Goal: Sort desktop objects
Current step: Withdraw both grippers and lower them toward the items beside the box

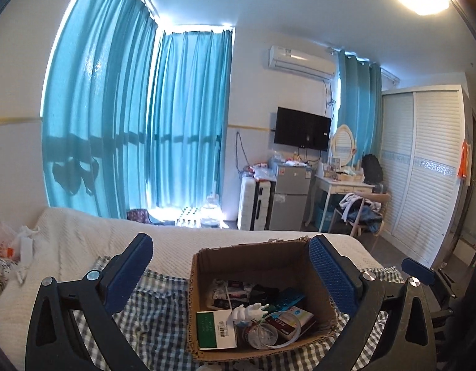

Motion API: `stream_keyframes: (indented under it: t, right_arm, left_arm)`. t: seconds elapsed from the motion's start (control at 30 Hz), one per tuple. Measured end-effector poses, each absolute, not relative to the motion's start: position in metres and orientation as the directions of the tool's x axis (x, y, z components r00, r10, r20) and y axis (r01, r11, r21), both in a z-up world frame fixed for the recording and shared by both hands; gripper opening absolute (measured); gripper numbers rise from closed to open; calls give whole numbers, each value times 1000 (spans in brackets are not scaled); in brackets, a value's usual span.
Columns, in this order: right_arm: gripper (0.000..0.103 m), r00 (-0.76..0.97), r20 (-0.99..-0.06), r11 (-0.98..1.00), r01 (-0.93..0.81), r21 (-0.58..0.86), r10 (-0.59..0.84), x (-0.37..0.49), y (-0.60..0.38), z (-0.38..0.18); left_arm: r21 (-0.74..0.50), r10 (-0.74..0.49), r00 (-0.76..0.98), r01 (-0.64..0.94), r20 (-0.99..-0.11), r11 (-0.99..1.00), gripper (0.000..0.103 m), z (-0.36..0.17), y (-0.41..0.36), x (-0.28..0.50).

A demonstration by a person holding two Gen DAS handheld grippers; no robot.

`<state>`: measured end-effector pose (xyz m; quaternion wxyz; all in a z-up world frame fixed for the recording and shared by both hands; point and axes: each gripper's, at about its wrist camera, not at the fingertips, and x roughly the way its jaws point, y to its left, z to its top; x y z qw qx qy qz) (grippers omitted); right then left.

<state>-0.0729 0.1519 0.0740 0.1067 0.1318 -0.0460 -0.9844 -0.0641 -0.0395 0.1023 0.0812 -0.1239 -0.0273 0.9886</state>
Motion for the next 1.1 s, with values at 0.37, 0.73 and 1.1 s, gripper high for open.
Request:
stream_keyframes:
  t: [0.37,0.73,1.1]
  right_arm:
    - [103,-929,-235,-954,254,157,-286,-37,144,67]
    - [103,-895,-343,-957,251,146,-287,-39,122,14]
    - [97,-820,-492,-957,247,155,-291,-66,110,-53]
  left_arm:
    - [-87,143,-953,-124,-267,-988,103,83,-55,-33]
    - [-96,96,-898,-60,-430,-994,103,7,-75,-51]
    - [-60,65,-821,-37,-567,-998,92,-61,-76,-79]
